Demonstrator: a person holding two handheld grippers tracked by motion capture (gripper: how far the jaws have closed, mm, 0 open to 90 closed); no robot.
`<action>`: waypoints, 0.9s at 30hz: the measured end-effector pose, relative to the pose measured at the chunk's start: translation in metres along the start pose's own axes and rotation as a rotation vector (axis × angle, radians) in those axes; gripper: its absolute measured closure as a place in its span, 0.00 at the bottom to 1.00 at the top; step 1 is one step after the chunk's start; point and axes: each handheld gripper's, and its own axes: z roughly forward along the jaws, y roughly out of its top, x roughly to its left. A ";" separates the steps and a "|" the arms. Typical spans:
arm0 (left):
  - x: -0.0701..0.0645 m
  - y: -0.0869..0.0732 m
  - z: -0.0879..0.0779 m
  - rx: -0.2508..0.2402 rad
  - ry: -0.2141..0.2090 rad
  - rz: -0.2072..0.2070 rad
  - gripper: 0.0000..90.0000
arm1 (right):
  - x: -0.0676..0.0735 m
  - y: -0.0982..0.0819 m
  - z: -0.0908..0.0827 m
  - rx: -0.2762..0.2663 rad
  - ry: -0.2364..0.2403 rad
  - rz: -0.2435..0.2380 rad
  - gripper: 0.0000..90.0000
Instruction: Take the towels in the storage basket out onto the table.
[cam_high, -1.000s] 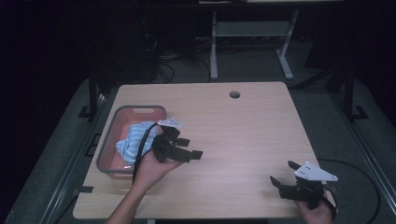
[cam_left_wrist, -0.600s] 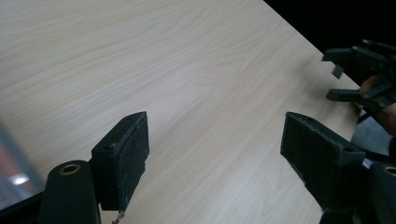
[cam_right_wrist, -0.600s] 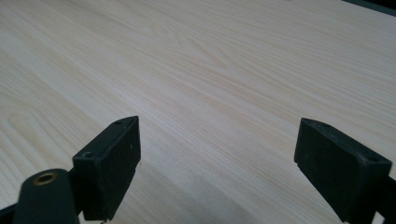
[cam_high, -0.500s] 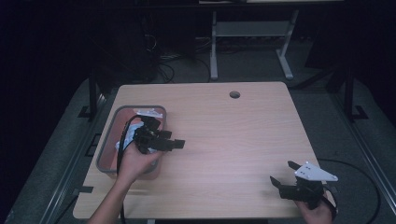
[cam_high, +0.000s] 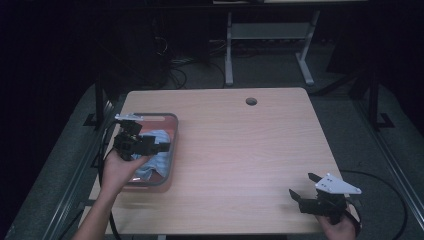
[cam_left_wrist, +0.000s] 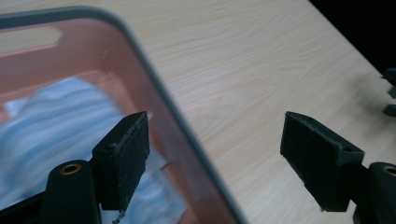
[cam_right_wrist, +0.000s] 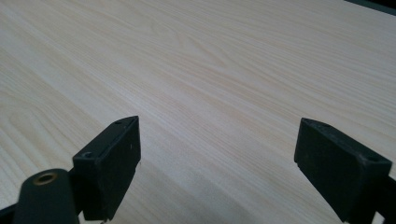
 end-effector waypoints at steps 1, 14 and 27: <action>0.004 -0.001 -0.002 -0.002 0.011 -0.009 0.26 | 0.000 0.000 0.000 0.000 0.000 0.001 0.16; 0.044 -0.018 -0.002 0.075 0.172 -0.109 0.26 | 0.000 0.000 -0.001 -0.003 -0.002 0.000 0.16; 0.055 -0.026 0.008 0.149 0.313 -0.148 0.27 | 0.001 0.000 -0.002 -0.005 -0.002 0.002 0.16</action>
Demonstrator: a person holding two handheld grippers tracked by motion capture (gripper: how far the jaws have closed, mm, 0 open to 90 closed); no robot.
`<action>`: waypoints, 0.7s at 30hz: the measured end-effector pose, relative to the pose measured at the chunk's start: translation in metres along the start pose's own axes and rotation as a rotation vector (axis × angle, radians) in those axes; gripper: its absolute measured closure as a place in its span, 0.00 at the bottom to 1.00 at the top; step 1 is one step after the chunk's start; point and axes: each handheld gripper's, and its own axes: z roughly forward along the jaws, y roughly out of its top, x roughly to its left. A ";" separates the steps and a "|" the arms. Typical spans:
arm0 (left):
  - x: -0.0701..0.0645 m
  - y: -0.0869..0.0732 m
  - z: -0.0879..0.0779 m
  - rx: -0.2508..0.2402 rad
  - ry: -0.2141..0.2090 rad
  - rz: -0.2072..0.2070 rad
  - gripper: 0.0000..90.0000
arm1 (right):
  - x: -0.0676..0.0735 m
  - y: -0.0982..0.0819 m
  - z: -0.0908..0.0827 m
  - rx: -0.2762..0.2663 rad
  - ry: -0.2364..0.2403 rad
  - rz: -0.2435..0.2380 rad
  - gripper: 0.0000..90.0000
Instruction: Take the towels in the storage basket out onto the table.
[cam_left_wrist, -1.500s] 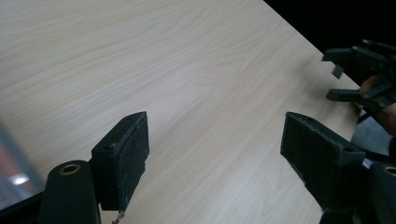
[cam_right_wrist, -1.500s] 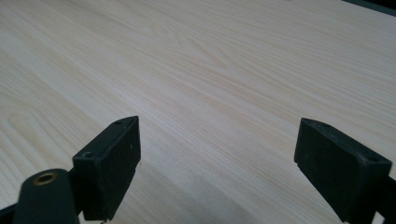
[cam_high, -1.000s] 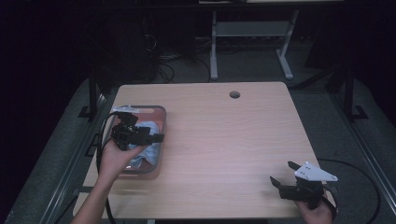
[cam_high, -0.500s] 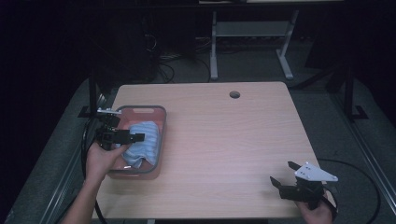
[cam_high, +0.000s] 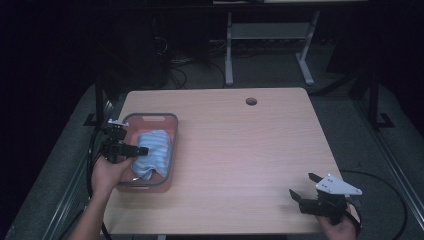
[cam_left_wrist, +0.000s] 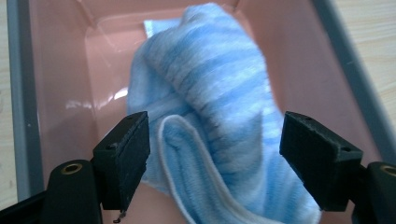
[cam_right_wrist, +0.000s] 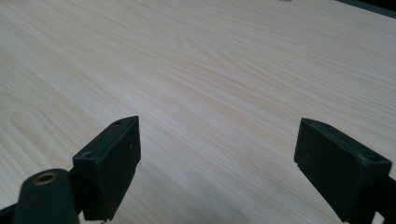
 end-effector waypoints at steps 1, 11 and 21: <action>0.000 0.000 0.002 0.010 -0.004 -0.010 0.27 | 0.000 0.000 0.000 0.000 0.000 -0.001 0.16; -0.009 0.001 0.023 0.115 0.051 0.054 0.33 | 0.000 0.000 -0.001 0.001 0.001 0.003 0.16; -0.015 0.004 0.035 0.186 0.077 0.095 0.45 | 0.001 0.000 -0.001 0.001 0.002 0.003 0.16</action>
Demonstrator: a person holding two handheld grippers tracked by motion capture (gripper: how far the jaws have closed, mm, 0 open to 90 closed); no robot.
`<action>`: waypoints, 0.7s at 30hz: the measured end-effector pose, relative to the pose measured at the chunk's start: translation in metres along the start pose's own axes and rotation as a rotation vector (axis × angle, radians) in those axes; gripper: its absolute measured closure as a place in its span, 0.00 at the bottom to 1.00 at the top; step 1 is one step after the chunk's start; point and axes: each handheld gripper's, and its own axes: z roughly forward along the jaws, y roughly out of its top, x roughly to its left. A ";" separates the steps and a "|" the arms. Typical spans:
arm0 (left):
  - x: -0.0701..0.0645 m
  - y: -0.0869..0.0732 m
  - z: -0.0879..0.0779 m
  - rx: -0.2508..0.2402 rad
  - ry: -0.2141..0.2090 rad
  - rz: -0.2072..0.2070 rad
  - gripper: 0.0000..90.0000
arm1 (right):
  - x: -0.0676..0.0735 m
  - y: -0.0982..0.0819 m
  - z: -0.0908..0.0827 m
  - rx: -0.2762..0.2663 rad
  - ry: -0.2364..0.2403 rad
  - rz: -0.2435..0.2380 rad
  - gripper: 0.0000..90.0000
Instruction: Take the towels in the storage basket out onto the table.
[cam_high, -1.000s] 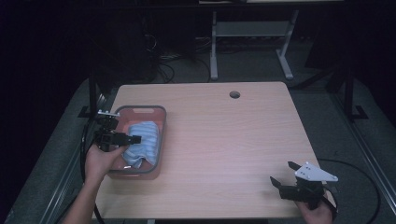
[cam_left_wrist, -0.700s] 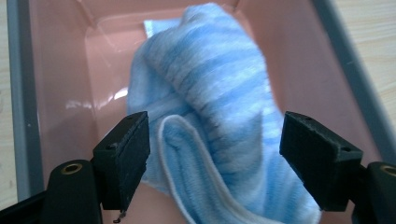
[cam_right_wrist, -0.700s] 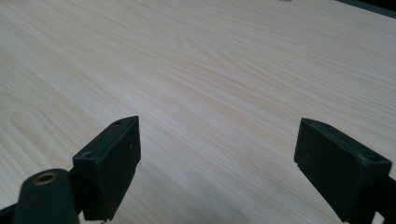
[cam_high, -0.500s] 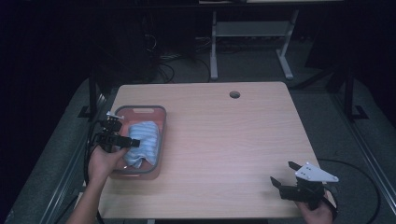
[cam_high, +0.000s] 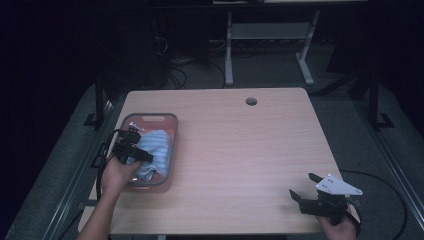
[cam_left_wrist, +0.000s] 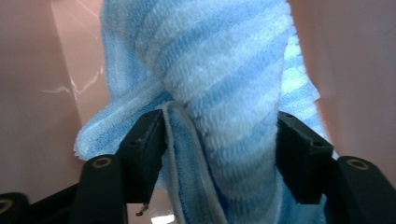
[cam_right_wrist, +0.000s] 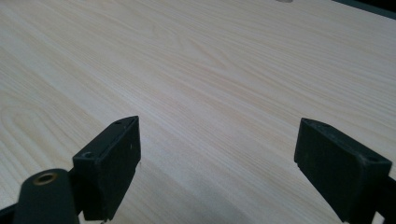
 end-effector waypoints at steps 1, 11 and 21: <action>-0.002 0.002 0.003 0.022 0.018 0.008 0.46 | 0.000 0.000 0.000 -0.001 0.001 0.000 0.16; -0.011 0.007 0.015 0.083 0.080 0.078 0.61 | 0.000 0.000 0.000 -0.008 0.001 -0.009 0.16; -0.017 0.007 0.020 0.093 0.120 0.124 0.67 | 0.001 0.000 0.000 -0.008 0.004 -0.007 0.16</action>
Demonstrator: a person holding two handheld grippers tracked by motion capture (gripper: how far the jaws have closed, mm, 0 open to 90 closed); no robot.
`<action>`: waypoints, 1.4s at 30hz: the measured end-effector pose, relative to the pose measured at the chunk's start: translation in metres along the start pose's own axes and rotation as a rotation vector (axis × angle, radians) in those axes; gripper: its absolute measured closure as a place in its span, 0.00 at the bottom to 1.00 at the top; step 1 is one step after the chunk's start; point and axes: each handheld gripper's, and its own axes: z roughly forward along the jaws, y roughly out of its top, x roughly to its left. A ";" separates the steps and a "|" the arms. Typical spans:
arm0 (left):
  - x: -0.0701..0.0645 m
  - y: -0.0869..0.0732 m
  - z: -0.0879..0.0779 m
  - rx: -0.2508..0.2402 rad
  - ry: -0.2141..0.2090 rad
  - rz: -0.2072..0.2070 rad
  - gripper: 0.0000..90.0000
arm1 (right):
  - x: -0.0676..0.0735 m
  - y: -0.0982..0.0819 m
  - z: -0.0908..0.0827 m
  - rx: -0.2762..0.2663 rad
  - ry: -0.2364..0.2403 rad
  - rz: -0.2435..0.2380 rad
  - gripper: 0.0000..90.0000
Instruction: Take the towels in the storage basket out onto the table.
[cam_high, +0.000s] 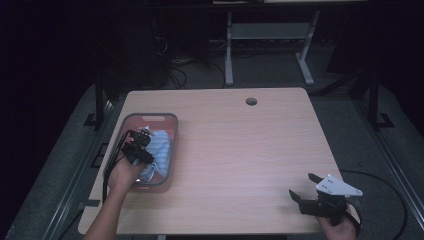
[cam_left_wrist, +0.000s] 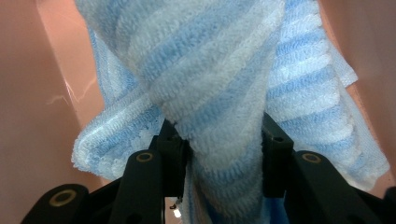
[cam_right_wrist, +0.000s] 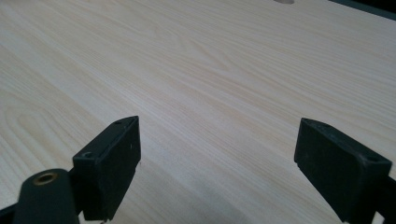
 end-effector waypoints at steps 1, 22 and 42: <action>0.000 0.000 0.000 0.001 0.002 0.002 0.68 | 0.000 0.000 0.000 0.000 0.000 0.000 0.16; 0.021 -0.027 -0.044 -0.218 -0.178 -0.097 0.78 | 0.000 -0.001 0.003 0.010 -0.014 0.006 0.16; 0.049 -0.036 -0.093 -0.411 -0.334 -0.224 0.77 | -0.002 -0.001 0.003 0.006 -0.021 0.015 0.16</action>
